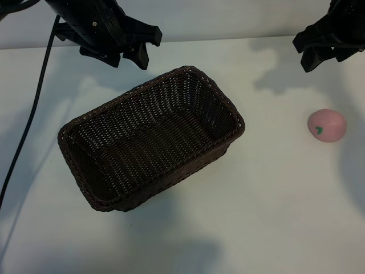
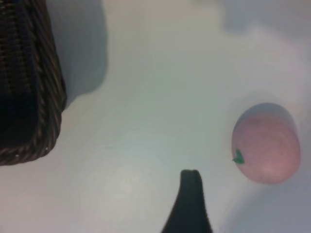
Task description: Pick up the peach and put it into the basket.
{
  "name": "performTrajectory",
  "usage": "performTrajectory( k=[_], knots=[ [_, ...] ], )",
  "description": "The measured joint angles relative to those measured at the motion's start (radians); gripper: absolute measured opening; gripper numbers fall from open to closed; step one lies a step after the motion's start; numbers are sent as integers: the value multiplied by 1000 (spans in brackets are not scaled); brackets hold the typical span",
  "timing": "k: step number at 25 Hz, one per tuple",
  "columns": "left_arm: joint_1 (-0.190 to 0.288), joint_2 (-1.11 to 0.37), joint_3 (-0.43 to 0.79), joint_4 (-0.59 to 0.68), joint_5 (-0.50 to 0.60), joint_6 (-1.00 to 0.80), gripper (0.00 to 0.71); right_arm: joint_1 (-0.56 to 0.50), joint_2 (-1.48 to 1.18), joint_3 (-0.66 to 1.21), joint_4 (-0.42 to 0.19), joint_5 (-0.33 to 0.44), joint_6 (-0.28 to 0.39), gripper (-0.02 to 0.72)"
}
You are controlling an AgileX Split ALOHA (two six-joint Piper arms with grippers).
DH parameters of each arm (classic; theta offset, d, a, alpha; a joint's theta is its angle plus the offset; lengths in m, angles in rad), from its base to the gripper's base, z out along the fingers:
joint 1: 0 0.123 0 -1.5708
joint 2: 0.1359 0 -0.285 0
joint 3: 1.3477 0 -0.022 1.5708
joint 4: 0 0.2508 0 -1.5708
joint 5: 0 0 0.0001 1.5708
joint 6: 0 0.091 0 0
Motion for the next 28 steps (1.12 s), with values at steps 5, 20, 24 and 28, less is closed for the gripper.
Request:
performTrajectory(
  k=[5, 20, 24, 28],
  knots=[
    [0, -23, 0, 38, 79, -22, 531, 0, 0, 0, 0, 0, 0, 583],
    [0, -413, 500, 202, -36, -378, 531, 0, 0, 0, 0, 1, 0, 552],
    [0, -515, 635, 274, -76, -543, 531, 0, 0, 0, 0, 1, 0, 552],
    [0, -580, 743, 360, -87, -696, 531, 0, 0, 0, 0, 1, 0, 552]
  ],
)
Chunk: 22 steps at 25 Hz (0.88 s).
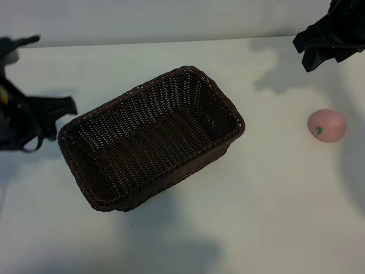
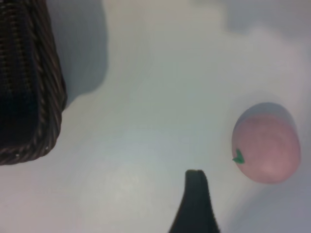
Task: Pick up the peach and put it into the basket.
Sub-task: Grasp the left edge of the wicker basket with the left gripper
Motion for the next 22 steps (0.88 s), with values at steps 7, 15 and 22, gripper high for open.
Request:
performTrajectory(
  k=[7, 15, 22],
  knots=[
    [0, -12, 179, -8, -181, -131, 531, 0, 0, 0, 0, 0, 0, 552],
    [0, 75, 192, -11, -279, -195, 531, 0, 0, 0, 3, 0, 0, 551],
    [0, 194, 192, -49, -380, -205, 531, 0, 0, 0, 3, 4, 0, 551]
  ],
)
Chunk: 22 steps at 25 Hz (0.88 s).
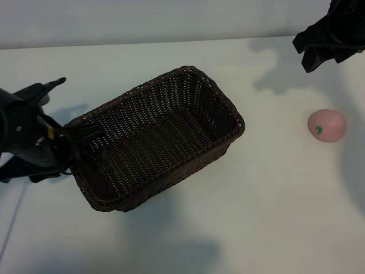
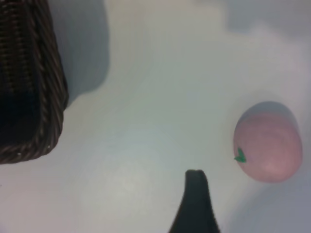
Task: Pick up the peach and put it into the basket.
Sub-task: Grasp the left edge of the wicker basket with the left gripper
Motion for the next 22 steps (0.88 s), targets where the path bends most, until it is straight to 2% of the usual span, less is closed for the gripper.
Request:
performTrajectory(
  k=[5, 22],
  knots=[
    [0, 39, 0, -39, -61, 0, 531, 0, 0, 0, 0, 1, 0, 551],
    [0, 159, 0, -64, -134, -24, 526, 0, 0, 0, 15, 2, 0, 550]
  ],
)
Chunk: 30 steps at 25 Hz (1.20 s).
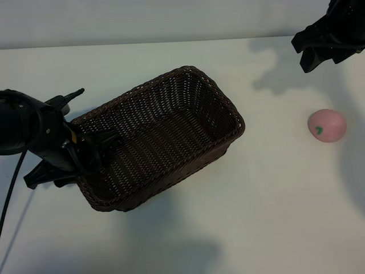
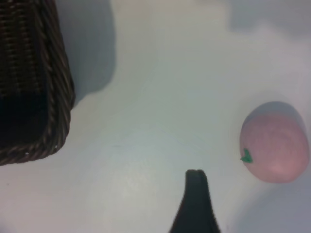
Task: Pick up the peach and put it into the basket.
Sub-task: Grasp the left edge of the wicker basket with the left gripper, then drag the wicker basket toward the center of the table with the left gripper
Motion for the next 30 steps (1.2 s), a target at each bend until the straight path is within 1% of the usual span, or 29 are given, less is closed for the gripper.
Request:
performTrajectory(
  k=[2, 4, 9, 10, 18, 20, 22, 30],
  knots=[
    [0, 0, 0, -8, -10, -1, 508, 0, 0, 0, 0, 0, 0, 550],
    [0, 0, 0, -16, -10, -2, 449, 0, 0, 0, 0, 0, 0, 550],
    [0, 2, 0, -31, -21, -7, 204, 0, 0, 0, 0, 0, 0, 550],
    [0, 2, 0, -33, -30, -7, 192, 0, 0, 0, 0, 0, 0, 550],
    [0, 0, 0, -89, -65, 22, 184, 0, 0, 0, 0, 1, 0, 550],
    [0, -15, 2, -112, -80, 44, 160, 0, 0, 0, 0, 1, 0, 550],
    [0, -40, 3, -134, -91, 65, 158, 0, 0, 0, 0, 1, 0, 550],
    [0, -108, 10, -150, -99, 87, 158, 0, 0, 0, 0, 1, 0, 550]
  ],
)
